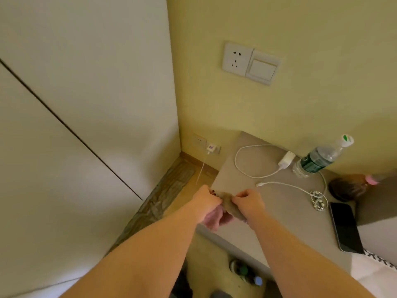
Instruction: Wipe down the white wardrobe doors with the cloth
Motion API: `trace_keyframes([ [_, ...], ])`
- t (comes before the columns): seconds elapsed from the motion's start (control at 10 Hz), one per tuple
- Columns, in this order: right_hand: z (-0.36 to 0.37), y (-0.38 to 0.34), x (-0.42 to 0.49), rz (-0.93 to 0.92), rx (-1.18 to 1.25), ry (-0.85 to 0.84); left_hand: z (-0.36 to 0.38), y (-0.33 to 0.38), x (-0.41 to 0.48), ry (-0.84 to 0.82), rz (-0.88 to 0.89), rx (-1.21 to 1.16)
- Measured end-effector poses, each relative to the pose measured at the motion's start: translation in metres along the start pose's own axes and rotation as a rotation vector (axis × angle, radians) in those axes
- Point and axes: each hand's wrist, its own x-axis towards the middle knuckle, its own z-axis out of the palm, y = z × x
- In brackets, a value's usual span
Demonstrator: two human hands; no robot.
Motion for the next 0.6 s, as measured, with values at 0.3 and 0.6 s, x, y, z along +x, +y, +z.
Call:
trace_keyframes([
  [0.3,0.006,0.053,0.079,-0.024,-0.498,-0.345,0.057,-0.011,0.052,0.141,-0.064,0.180],
  [0.6,-0.046,0.067,0.096,-0.039,-0.470,-0.351,0.073,-0.001,0.046,0.278,-0.079,0.151],
])
